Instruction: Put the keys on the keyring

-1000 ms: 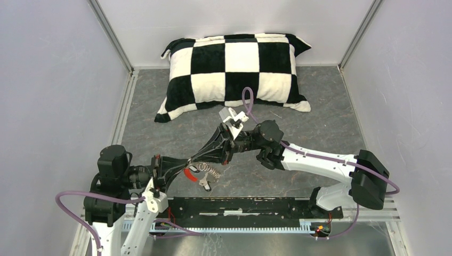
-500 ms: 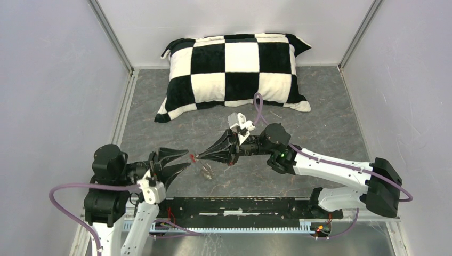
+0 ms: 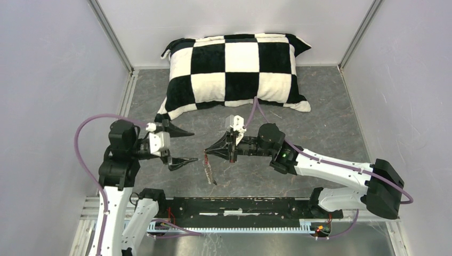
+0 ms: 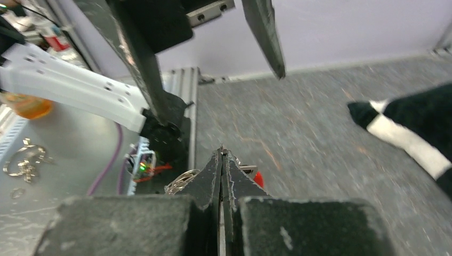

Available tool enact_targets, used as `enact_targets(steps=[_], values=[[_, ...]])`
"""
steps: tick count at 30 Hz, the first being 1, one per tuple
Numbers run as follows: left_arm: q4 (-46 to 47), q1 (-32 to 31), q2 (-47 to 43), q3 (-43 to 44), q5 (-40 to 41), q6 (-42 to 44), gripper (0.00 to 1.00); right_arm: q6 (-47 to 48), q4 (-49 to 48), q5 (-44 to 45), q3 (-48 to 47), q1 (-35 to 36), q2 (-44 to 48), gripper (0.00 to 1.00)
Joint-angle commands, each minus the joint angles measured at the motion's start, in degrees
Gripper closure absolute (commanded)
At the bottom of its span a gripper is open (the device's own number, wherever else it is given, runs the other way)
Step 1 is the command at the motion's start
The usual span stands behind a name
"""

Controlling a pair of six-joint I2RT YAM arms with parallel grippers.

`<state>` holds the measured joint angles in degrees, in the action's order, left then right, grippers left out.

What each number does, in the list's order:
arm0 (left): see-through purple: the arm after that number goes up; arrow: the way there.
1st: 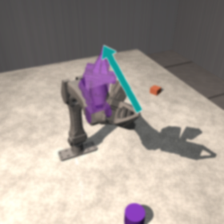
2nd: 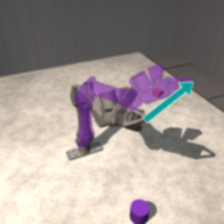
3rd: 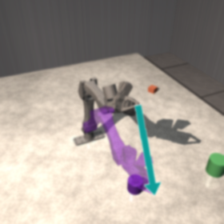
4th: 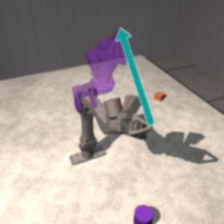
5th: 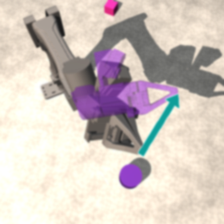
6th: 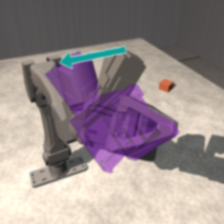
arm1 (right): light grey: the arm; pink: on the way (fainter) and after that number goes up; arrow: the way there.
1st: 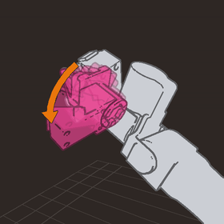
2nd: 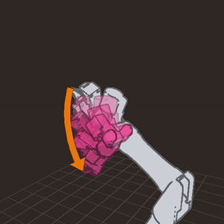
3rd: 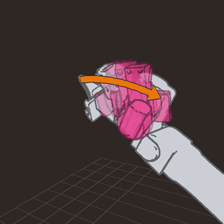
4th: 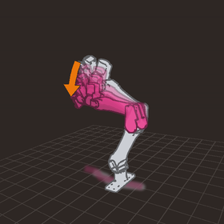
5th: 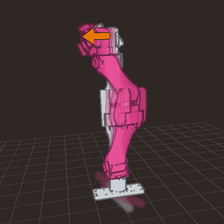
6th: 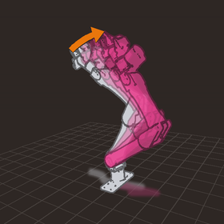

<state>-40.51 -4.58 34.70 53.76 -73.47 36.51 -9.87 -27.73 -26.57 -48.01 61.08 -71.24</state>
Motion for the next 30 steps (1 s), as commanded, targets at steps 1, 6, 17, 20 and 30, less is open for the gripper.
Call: enact_targets(steps=[1,6,17,20,30], values=[[11.7,0.2,2.9,-4.2,4.9,-17.6,0.06,2.8,1.5,5.6,2.8,-2.1,1.6,1.00],[19.3,0.1,4.5,-6.8,16.9,-26.5,0.00,3.0,-0.3,4.2,4.9,-4.0,-1.4,1.00],[31.8,0.2,10.5,-11.7,40.8,-34.4,0.00,-7.7,-20.5,-3.4,9.9,-14.0,-12.5,1.00],[31.5,0.2,11.9,-12.4,42.8,-32.0,0.00,-10.3,-25.8,-4.5,15.1,-18.6,-14.1,0.99],[27.7,0.3,15.3,-14.3,47.0,-25.3,0.00,-3.0,-19.8,-0.6,28.6,-26.4,-11.3,0.77]])
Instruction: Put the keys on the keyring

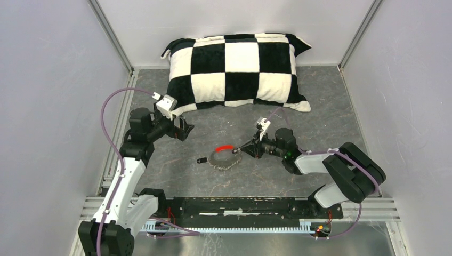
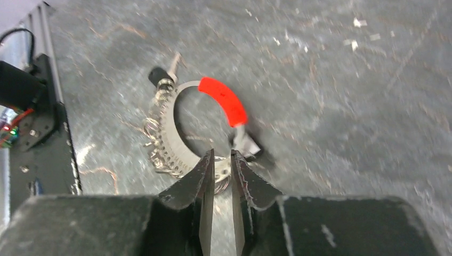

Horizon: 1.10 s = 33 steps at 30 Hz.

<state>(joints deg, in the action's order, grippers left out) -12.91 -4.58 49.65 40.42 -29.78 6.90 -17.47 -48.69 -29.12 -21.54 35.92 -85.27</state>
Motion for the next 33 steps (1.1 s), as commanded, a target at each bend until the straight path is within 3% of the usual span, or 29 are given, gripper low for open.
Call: enact_targets(steps=[1,3,5,6,11,14,19,22,26,33], values=[[0.5,0.3,0.6,-1.2,3.6,4.4,0.00,5.5,2.2,2.9,2.6,-1.5,3.1,0.74],[1.5,0.4,1.5,-1.3,4.2,3.9,0.00,6.8,4.6,4.3,2.9,-2.2,3.6,0.66],[2.5,0.6,2.8,-1.1,4.6,3.8,0.00,8.4,8.5,6.0,1.9,-2.6,4.4,0.44],[2.8,0.8,3.6,-0.9,4.6,4.0,0.00,9.2,10.2,7.7,1.3,-2.8,5.3,0.03],[6.0,2.9,7.3,-0.8,4.3,6.5,0.00,12.9,19.1,22.1,-0.7,-4.1,13.5,0.02],[10.6,5.3,11.4,-2.4,3.4,6.3,0.00,14.3,22.6,36.4,0.2,-6.3,19.3,0.02],[24.5,9.0,19.6,-7.2,1.5,1.6,0.00,20.0,17.7,61.6,8.4,-8.3,28.3,0.02],[36.9,9.3,22.8,-12.0,2.6,-1.0,0.00,23.2,11.1,72.0,14.0,-10.5,28.8,0.02],[55.0,9.4,25.1,-19.7,6.3,-2.6,0.00,19.8,7.4,71.5,18.0,-17.7,25.9,0.02],[71.8,9.9,31.2,-24.8,9.0,-5.4,0.00,20.8,-5.7,64.5,21.3,-25.0,19.4,0.02]])
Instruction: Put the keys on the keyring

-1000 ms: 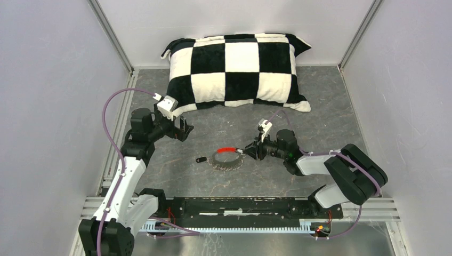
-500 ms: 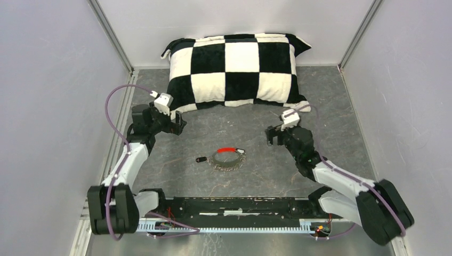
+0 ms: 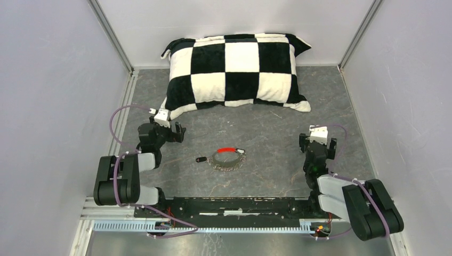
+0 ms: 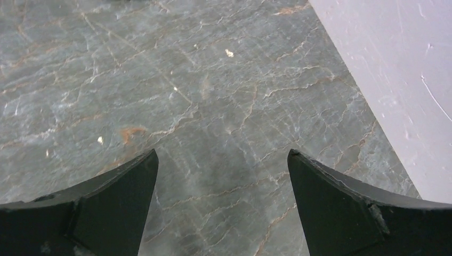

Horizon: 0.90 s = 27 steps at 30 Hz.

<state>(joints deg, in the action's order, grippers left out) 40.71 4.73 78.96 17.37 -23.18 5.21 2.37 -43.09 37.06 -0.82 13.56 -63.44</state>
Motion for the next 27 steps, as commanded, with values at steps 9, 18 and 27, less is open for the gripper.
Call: enact_targets(steps=[9,18,27], values=[[37.8,1.0,5.6,-10.3,6.0,-5.0,0.00,2.7,-27.4,-10.2,4.0,-8.0,-8.3,0.02],[41.0,0.9,10.6,-9.5,7.7,-7.3,0.00,6.3,-34.8,-19.5,4.8,-8.5,-14.7,0.02],[31.0,-1.0,9.3,-5.2,10.5,-5.9,0.00,6.6,-35.8,-20.1,5.3,-8.5,-14.8,0.02]])
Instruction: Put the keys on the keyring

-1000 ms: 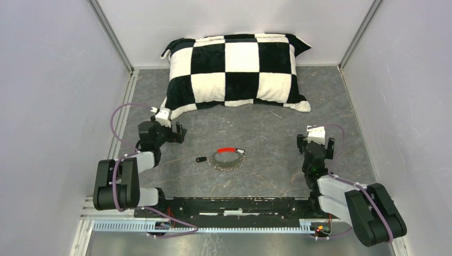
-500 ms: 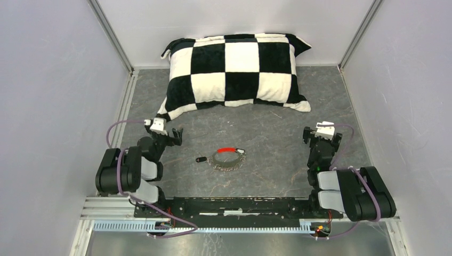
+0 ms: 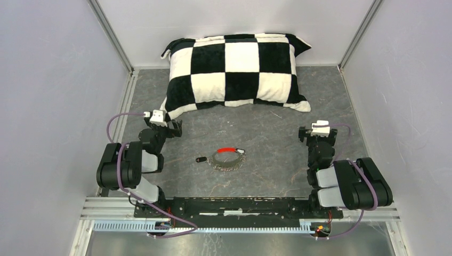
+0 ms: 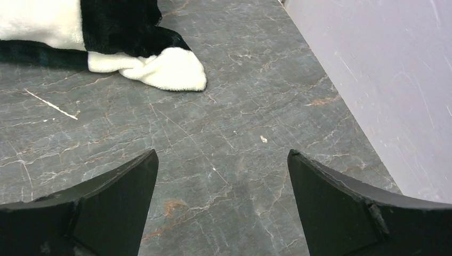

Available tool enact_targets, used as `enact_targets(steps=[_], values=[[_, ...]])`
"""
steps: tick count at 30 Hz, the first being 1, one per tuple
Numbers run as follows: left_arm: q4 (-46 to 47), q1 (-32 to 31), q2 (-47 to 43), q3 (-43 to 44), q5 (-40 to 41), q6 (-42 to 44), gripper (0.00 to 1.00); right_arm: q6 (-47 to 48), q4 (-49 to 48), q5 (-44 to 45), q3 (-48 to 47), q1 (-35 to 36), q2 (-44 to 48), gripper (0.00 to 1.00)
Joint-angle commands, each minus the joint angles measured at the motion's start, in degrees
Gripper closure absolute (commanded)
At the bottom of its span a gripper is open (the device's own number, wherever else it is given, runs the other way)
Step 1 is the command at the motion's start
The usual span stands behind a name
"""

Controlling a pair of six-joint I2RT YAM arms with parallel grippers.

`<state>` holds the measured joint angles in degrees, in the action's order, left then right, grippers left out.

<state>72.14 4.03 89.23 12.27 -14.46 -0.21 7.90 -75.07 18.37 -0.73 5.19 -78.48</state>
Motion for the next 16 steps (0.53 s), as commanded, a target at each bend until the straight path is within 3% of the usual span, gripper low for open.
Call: enact_targets(steps=[1,16], values=[[-0.6,-0.3,-1.0,-0.1,1.8,-0.5,0.00,1.1,-3.9,-1.4,5.2,-0.2,0.1,0.02],[-0.9,-0.9,-1.1,-0.1,2.7,-0.2,0.00,1.1,-3.9,-1.4,5.1,-0.1,0.2,0.02]])
